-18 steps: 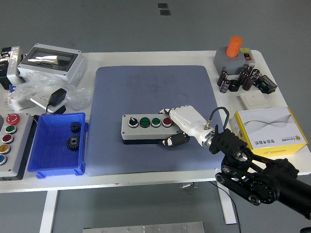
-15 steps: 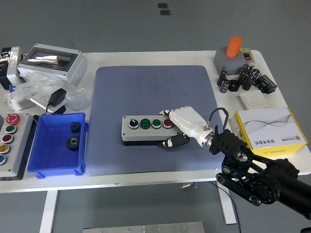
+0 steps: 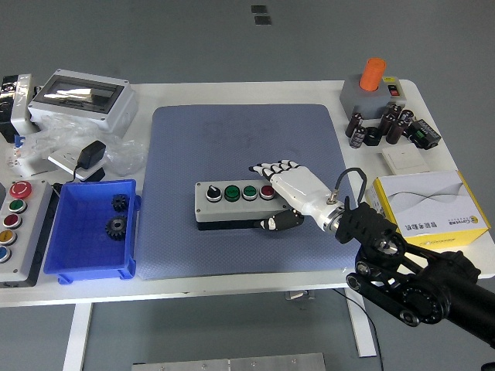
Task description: Pick up the button,place it on the desk,press the button,press the button
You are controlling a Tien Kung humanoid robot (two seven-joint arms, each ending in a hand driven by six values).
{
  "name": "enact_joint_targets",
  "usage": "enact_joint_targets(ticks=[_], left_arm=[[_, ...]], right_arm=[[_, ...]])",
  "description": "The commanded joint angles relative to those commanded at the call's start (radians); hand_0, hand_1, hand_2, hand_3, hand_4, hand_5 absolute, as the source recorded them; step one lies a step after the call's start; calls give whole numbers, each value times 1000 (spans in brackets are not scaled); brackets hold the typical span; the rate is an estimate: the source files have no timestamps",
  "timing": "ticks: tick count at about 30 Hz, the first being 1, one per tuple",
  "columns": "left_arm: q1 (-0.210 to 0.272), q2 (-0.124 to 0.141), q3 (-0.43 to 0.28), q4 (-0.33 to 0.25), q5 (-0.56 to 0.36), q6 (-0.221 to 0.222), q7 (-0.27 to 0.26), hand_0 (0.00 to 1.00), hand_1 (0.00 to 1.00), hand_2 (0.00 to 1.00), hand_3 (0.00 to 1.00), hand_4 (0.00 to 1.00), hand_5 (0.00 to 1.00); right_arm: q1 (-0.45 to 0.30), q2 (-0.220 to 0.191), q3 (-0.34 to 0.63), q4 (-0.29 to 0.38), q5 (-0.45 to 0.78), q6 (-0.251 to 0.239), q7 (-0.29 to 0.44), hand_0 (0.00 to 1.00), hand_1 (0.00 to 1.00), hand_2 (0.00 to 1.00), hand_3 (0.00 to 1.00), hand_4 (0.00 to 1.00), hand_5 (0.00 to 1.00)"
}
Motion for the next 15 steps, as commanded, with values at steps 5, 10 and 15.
enact_joint_targets(ticks=[5,10,15], left_arm=[[1,-1,1,0,-1,-1,-1,743,753,644,658,879,431],[2,-1,1,0,-6,0,-2,743,752,644,656,878,419],[4,-2,-2,0,-6,1,0,743,752,644,653,879,412]], right_arm=[[-13,-33,25,75,54,52,6,954,980,998,998,998,465],[-40,-110,122,195,154,-6,90,961,998,998,998,998,464],[-33,-190,220,312,144,-38,148,987,998,998,998,998,443]])
